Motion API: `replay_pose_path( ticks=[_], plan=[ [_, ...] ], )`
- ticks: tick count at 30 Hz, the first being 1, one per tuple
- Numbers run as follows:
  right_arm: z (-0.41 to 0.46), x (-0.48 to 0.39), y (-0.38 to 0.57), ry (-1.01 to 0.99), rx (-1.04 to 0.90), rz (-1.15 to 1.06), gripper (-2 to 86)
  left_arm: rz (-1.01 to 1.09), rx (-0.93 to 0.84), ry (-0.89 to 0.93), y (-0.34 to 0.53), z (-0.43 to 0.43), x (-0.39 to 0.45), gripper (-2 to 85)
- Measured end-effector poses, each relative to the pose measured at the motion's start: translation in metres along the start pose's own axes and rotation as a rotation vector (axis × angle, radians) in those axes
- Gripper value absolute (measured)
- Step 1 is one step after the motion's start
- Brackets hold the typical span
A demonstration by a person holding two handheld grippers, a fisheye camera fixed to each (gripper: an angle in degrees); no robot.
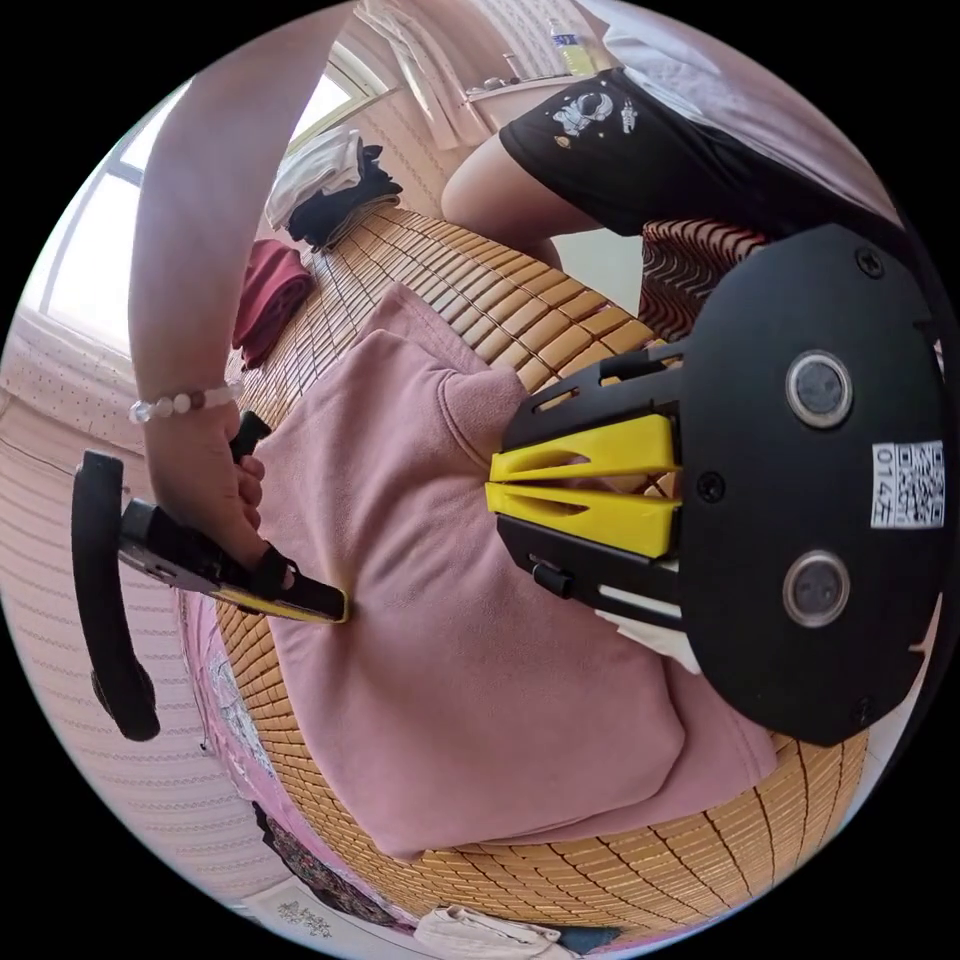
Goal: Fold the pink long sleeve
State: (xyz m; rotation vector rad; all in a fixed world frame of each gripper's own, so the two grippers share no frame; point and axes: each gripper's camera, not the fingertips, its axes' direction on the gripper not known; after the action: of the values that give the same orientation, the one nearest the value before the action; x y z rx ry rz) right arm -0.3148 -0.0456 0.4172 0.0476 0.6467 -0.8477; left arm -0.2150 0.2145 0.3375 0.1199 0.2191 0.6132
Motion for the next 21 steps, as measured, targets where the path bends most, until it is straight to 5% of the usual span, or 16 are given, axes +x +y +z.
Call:
replay_pose_path(
  ticks=[4,15,18,21],
  plan=[
    [-0.020,0.001,-0.030,0.038,-0.156,-0.156,-1.0,-0.021,0.000,0.012,0.006,0.006,0.003,-1.0],
    [0.029,0.029,-0.048,0.019,-0.276,-0.053,-0.7,0.122,-0.173,0.023,-0.004,0.024,0.019,-1.0],
    [0.031,0.037,-0.018,-0.018,-0.178,0.106,-0.7,0.046,-0.108,0.057,0.010,0.020,0.016,-1.0],
    [0.009,0.034,0.055,0.007,0.157,0.189,-0.7,-0.012,-0.105,0.250,0.039,0.009,-0.001,-0.9]
  ],
)
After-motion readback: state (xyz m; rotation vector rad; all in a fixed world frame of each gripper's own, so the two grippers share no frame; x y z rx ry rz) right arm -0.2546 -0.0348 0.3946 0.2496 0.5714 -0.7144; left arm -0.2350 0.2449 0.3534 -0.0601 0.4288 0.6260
